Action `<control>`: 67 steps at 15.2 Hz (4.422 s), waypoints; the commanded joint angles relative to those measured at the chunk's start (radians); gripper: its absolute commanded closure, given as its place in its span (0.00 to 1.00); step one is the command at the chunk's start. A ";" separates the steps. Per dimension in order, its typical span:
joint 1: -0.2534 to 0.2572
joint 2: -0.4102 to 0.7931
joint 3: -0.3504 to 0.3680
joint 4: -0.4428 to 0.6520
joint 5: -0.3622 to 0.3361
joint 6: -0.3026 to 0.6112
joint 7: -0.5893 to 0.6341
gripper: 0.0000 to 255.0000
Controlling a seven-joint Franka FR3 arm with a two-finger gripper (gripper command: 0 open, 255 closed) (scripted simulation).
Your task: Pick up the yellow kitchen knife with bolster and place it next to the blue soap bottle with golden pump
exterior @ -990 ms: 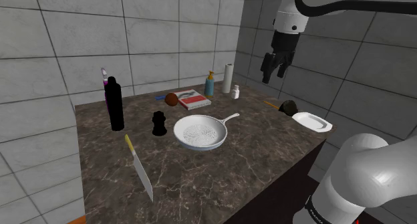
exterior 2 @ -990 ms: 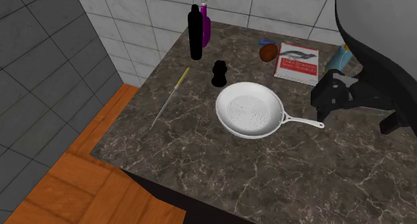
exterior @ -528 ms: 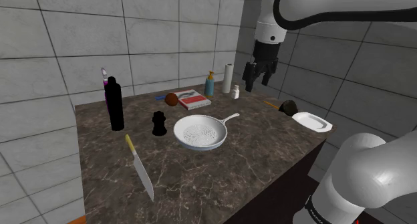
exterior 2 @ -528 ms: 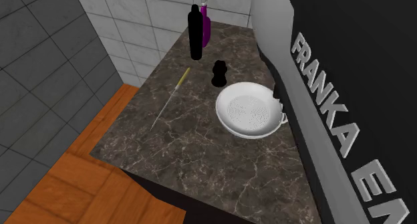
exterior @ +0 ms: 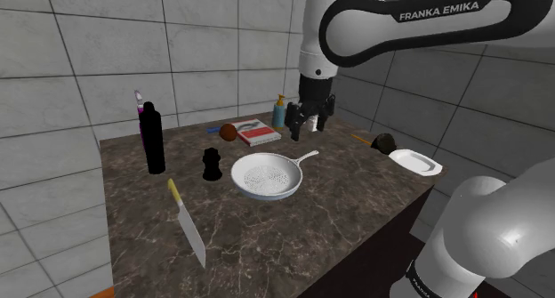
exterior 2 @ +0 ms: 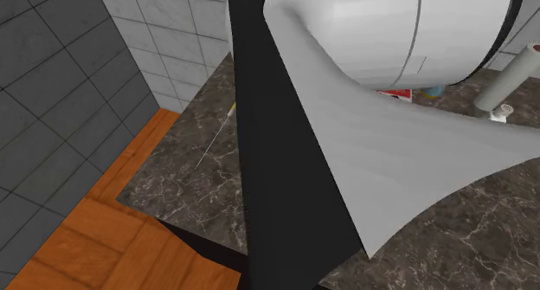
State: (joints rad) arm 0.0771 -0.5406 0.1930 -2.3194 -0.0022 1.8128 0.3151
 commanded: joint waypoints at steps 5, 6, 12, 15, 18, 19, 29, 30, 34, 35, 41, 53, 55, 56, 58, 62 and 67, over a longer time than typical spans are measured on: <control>0.016 0.176 0.096 0.067 0.008 0.095 0.131 0.00; 0.019 0.208 0.111 0.082 0.005 0.110 0.153 0.00; 0.035 0.415 0.195 0.199 -0.042 0.178 0.296 0.00; 0.050 0.528 0.226 0.275 -0.084 0.199 0.371 0.00; 0.075 0.646 0.247 0.363 -0.134 0.209 0.444 0.00; 0.086 0.686 0.251 0.395 -0.151 0.210 0.468 0.00; 0.242 1.084 0.233 0.795 -0.296 0.154 0.633 0.00; 0.242 1.088 0.231 0.788 -0.298 0.165 0.634 0.00; 0.242 1.106 0.225 0.761 -0.308 0.209 0.641 0.00; 0.242 1.111 0.223 0.755 -0.311 0.219 0.643 0.00; 0.242 1.119 0.220 0.746 -0.315 0.236 0.646 0.00; 0.241 1.116 0.221 0.745 -0.314 0.234 0.645 1.00; 0.241 1.113 0.222 0.750 -0.312 0.226 0.643 1.00; 0.240 1.107 0.224 0.755 -0.309 0.216 0.641 1.00; 0.239 1.096 0.227 0.765 -0.303 0.195 0.637 1.00; 0.237 1.076 0.233 0.789 -0.293 0.153 0.628 1.00; 0.237 1.054 0.240 0.825 -0.281 0.098 0.618 1.00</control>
State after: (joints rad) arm 0.3142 0.5193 0.4313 -1.5027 -0.2858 1.9244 0.9355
